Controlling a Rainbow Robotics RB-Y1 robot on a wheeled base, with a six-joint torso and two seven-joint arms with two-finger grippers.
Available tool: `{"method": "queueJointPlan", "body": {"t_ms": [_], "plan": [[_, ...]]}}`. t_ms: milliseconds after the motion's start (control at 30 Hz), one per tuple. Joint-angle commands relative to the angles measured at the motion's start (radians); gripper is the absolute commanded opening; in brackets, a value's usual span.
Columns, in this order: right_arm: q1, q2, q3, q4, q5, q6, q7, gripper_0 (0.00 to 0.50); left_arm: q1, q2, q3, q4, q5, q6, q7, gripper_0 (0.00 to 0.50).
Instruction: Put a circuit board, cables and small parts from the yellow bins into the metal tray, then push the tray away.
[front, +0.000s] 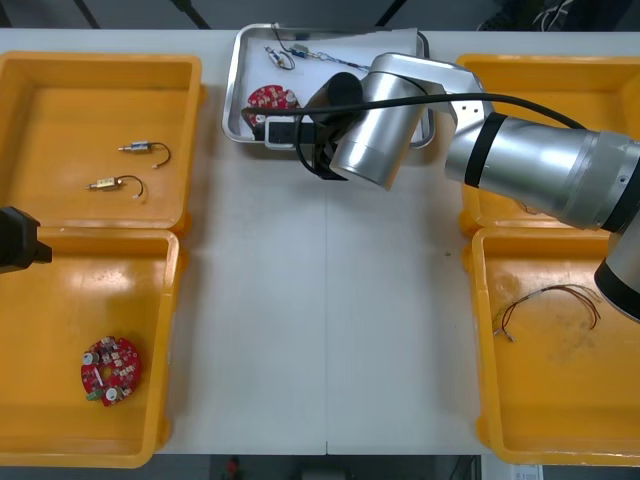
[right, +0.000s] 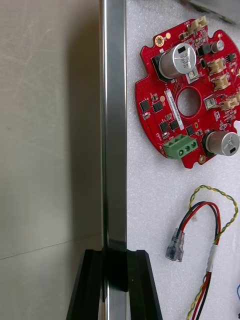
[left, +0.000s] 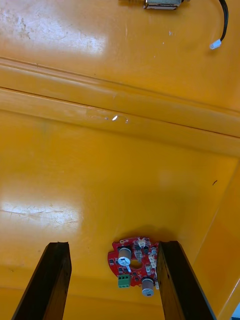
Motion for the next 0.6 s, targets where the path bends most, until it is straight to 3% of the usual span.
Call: {"method": "queueJointPlan", "body": {"t_ms": [33,400,433,467,500,567,600], "plan": [[-0.069,0.013,0.008,0.015,0.036,-0.060,0.030,0.000,0.008,0.049,-0.007,-0.020,-0.004,-0.009,-0.061,0.500],[-0.068,0.013,0.008,0.035,0.036,-0.087,0.021,0.000,0.008,0.049,-0.007,-0.020,-0.004,-0.009,-0.061,0.500],[-0.069,0.013,0.008,0.035,0.036,-0.083,0.019,0.019,0.008,0.049,-0.007,-0.020,-0.004,-0.009,-0.061,0.500],[-0.069,0.013,0.008,0.037,0.036,-0.079,0.018,0.098,0.008,0.049,-0.007,-0.020,-0.004,-0.009,-0.061,0.500],[-0.069,0.014,0.008,0.035,0.036,-0.077,0.018,0.145,0.008,0.049,-0.007,-0.020,-0.004,-0.009,-0.061,0.500],[-0.069,0.013,0.008,0.037,0.002,-0.071,0.010,0.338,0.008,0.049,-0.007,-0.020,-0.004,-0.009,-0.061,0.500],[-0.069,0.013,0.008,0.037,-0.008,-0.071,0.007,0.373,0.008,0.049,-0.007,-0.020,-0.004,-0.009,-0.061,0.500]]}}
